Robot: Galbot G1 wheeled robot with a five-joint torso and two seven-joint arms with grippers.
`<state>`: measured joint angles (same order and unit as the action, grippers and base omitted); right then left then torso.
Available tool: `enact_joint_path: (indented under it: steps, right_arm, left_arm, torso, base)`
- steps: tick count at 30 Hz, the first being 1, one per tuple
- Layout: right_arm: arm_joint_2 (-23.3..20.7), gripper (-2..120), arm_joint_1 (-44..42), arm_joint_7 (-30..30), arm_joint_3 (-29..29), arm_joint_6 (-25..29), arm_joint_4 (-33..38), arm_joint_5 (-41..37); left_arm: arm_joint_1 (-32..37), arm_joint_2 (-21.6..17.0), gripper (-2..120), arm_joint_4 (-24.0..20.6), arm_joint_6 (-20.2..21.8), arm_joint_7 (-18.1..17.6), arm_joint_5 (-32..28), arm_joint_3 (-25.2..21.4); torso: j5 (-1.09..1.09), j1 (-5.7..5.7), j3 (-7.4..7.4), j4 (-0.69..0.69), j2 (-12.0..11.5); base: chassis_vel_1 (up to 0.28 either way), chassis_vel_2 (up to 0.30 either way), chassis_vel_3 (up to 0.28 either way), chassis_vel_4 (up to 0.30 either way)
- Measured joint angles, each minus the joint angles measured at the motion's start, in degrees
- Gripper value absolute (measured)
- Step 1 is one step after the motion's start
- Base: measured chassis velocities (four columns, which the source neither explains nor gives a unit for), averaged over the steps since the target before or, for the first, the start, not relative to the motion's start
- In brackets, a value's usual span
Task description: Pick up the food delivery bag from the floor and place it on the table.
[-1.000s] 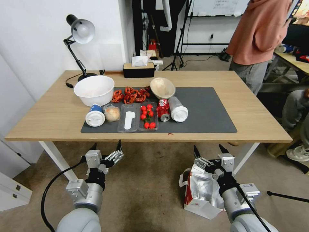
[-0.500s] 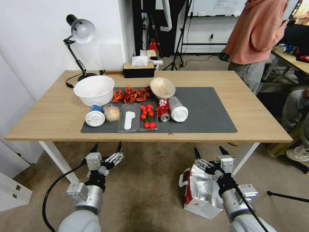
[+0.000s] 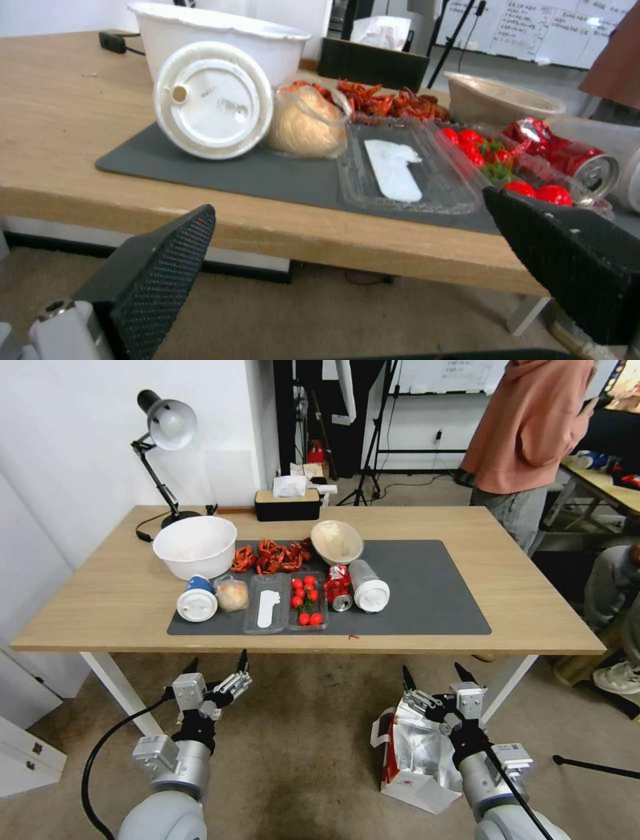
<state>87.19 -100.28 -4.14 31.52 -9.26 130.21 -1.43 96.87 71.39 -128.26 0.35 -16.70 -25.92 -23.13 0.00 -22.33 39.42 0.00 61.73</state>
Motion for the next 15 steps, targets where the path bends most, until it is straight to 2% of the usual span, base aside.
enact_joint_path:
  steps: [15]
  right_arm:
    - [-0.28, 100, 0.07, -0.2, -0.08, 0.18, -0.23, -0.14]
  left_arm:
    - [0.77, 0.28, 100, 0.37, -0.63, 1.22, 2.06, -0.46]
  torso:
    - [0.0, 2.04, -2.61, 0.0, -4.66]
  base:
    - [0.0, 0.0, 0.0, 0.0]
